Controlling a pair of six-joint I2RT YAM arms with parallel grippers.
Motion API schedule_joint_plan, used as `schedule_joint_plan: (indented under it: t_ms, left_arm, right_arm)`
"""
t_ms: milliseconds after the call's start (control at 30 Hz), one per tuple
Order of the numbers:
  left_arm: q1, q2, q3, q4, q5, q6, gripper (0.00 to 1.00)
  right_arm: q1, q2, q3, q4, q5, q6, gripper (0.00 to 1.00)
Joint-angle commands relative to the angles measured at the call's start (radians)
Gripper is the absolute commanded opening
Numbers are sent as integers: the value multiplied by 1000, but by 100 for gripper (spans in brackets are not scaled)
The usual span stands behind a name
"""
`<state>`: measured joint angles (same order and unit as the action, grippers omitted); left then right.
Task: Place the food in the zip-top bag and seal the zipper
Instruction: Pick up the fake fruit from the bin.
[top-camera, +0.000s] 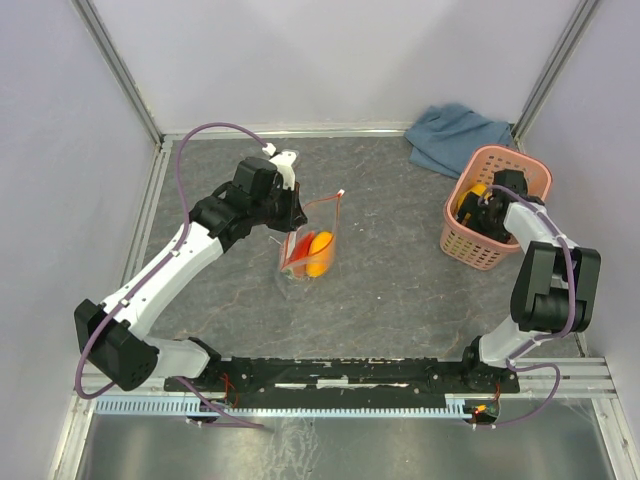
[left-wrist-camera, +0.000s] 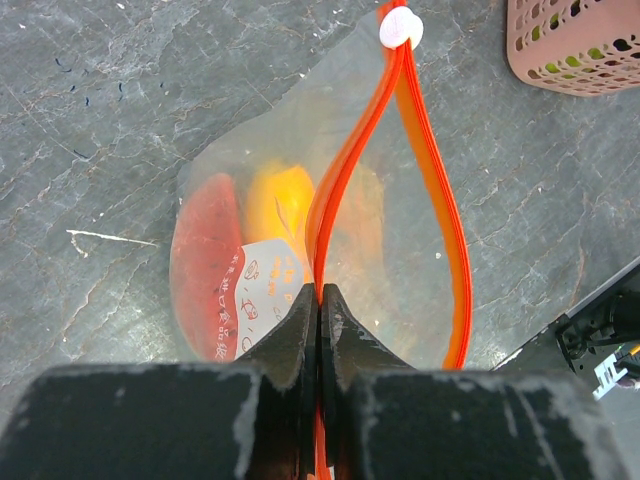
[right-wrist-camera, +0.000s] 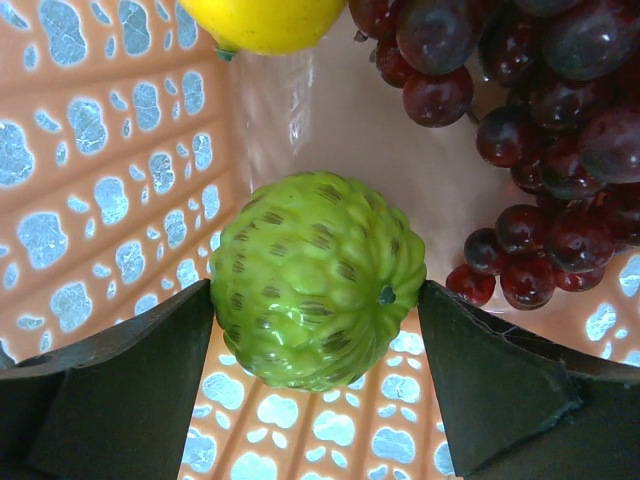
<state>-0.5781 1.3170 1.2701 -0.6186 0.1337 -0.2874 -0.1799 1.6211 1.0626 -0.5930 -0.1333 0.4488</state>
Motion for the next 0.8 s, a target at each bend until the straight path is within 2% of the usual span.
schedule_joint_plan:
  t_ms: [0, 233, 400, 667, 767]
  left_arm:
    - [-1, 3, 26, 34, 11, 53, 3]
    - [0, 2, 25, 35, 7, 54, 3]
    - [0, 4, 24, 35, 7, 54, 3]
    - [0, 5, 26, 34, 7, 54, 3]
    - [-1, 4, 26, 33, 9, 56, 3]
  right_arm:
    - [0, 24, -2, 32, 2, 4, 91]
    - [0, 76, -12, 67, -19, 2, 91]
    - [0, 33, -23, 76, 3, 5, 82]
    - [2, -125, -38, 75, 46, 13, 65]
    - [3, -203, -42, 68, 84, 17, 63]
